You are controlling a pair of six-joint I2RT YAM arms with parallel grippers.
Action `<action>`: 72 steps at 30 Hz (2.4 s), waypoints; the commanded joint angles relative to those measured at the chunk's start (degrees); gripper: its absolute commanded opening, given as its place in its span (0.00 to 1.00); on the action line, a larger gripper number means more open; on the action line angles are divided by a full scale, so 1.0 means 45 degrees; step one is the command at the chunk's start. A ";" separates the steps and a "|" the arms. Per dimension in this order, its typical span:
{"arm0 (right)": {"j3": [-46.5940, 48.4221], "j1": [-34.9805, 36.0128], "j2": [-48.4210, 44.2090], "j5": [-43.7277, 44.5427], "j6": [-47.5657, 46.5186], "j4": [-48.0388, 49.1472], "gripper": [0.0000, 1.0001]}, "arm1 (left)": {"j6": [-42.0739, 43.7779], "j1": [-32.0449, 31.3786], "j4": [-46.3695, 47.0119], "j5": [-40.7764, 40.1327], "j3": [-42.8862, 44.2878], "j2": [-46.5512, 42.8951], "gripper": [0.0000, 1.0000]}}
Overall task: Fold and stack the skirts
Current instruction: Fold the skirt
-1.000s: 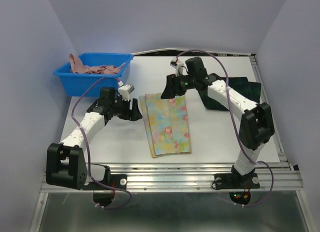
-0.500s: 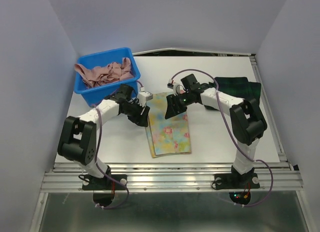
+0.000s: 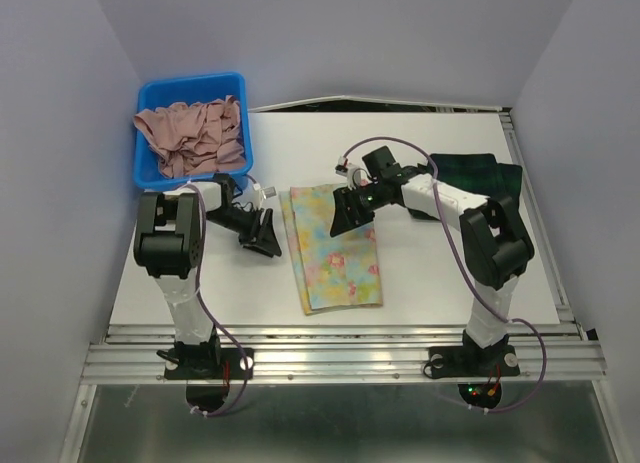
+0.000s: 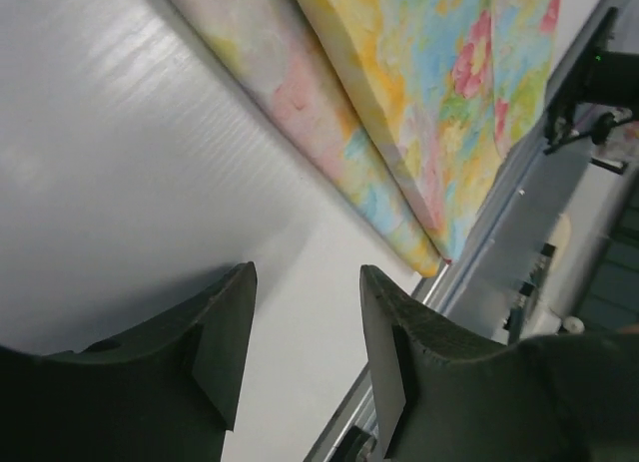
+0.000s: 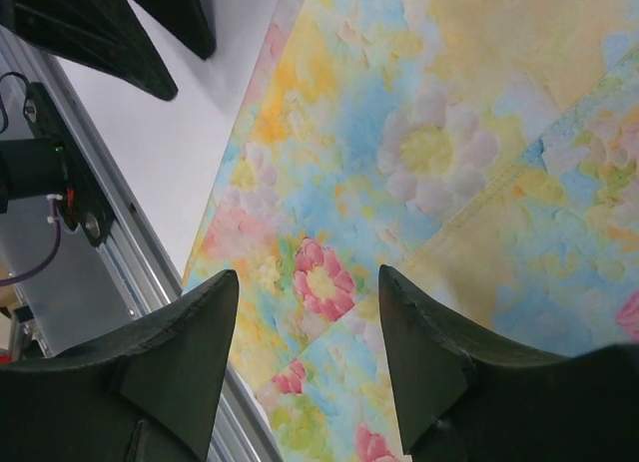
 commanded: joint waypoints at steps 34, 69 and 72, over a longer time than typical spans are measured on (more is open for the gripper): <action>-0.0257 -0.0174 -0.0444 0.1385 -0.2681 -0.0737 0.53 | 0.0173 -0.4606 0.3073 -0.4780 -0.1463 -0.5707 0.16; -0.0376 0.0744 0.3402 0.0427 -0.0430 0.3230 0.28 | 0.9385 -0.3708 0.4033 -0.7794 -0.4314 -0.8671 0.75; 0.0560 0.0472 0.3695 0.0876 -0.1117 0.2567 0.30 | 1.1752 -0.3727 0.3891 -0.7501 -0.6031 -1.0135 0.76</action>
